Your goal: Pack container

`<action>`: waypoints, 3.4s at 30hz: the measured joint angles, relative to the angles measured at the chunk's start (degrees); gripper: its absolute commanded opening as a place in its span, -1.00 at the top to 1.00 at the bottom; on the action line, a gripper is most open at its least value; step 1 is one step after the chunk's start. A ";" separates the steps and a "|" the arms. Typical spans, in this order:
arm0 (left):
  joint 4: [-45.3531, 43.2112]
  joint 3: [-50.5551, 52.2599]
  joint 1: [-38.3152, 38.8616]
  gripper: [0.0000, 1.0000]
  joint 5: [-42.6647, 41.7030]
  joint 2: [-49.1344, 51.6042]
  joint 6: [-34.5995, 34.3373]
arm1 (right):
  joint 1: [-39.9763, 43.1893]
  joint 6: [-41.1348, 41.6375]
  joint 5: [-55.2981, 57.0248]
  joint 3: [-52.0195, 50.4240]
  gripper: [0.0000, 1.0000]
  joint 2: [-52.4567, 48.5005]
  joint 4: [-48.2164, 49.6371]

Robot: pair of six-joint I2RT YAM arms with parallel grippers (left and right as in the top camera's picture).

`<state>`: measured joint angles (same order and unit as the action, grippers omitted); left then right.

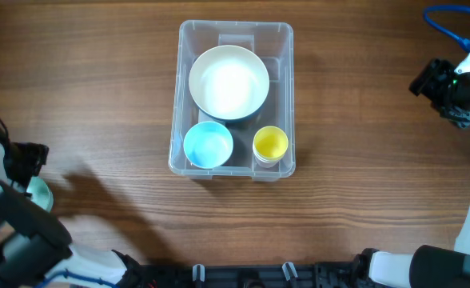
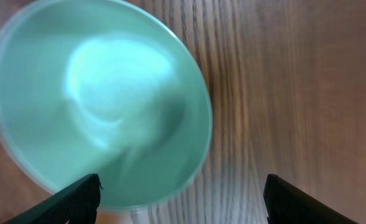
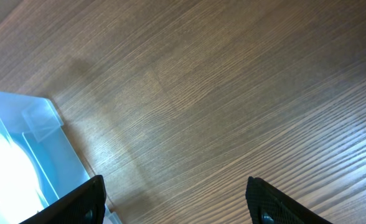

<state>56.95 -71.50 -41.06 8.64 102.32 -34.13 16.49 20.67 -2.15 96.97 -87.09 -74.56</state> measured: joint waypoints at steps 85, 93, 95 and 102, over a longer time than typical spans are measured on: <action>18.64 -28.13 68.08 -0.15 -7.10 -4.66 1.92 | -6.36 -3.21 -0.44 0.00 0.70 0.00 3.06; 19.17 -29.40 44.89 -0.47 -4.55 -17.64 3.45 | -20.44 -5.92 -0.39 -0.04 0.91 -6.19 14.91; 19.17 -29.40 41.03 -0.47 -4.57 -17.05 3.82 | -21.75 -6.01 -0.39 -0.02 0.91 -10.62 18.34; 19.04 -29.38 35.36 -0.48 -4.20 -15.17 4.33 | -24.76 -6.03 -3.10 -0.09 0.91 -27.52 29.09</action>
<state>75.99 -100.88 -5.69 4.45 87.15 -29.80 -8.27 14.63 -5.26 96.88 -114.61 -45.47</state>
